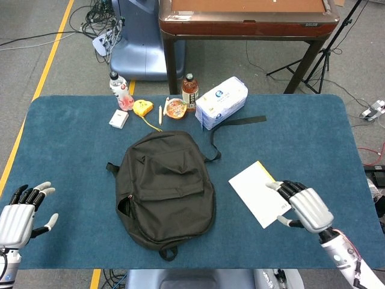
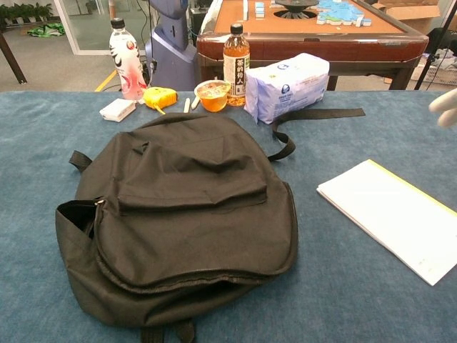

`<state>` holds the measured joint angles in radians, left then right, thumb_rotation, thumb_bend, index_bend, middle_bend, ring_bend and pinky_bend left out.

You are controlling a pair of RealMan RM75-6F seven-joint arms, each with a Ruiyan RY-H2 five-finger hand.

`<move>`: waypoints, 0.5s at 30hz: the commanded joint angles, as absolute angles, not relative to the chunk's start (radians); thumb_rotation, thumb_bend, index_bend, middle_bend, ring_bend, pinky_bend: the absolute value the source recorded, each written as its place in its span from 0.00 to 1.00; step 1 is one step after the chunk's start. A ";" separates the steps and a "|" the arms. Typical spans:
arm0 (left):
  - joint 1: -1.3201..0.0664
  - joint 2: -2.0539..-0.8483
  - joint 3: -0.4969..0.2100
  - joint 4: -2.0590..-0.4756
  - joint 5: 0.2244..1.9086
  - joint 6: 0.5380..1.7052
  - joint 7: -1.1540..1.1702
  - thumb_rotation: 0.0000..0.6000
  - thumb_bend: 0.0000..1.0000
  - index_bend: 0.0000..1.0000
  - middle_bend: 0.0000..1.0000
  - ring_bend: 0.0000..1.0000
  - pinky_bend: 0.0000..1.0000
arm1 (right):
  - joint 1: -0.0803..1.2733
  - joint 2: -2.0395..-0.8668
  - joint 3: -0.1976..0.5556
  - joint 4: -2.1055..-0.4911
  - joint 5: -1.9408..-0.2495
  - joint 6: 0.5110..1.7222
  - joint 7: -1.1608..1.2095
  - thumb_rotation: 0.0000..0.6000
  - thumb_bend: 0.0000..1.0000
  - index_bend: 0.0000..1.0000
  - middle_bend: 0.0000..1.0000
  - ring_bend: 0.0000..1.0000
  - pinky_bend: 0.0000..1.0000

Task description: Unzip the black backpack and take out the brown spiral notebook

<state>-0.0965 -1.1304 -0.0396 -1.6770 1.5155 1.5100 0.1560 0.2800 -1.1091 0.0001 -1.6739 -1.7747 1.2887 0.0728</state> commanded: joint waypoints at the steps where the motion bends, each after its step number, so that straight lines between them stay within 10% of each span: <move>1: -0.095 -1.129 -0.039 -1.679 1.514 1.511 0.158 1.00 0.26 0.27 0.22 0.21 0.09 | 0.366 -1.141 -0.004 -1.704 -1.811 1.192 0.127 1.00 0.12 0.20 0.26 0.23 0.37; 15: -0.089 -1.125 -0.035 -1.694 1.516 1.513 0.173 1.00 0.26 0.27 0.22 0.21 0.09 | 0.626 -1.318 0.039 -1.713 -1.806 0.930 0.175 1.00 0.05 0.20 0.21 0.16 0.33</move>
<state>-0.0891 -1.1252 -0.0352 -1.6938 1.5155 1.5132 0.1724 0.5997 -1.2916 0.0310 -1.7185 -1.8149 0.9572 0.1676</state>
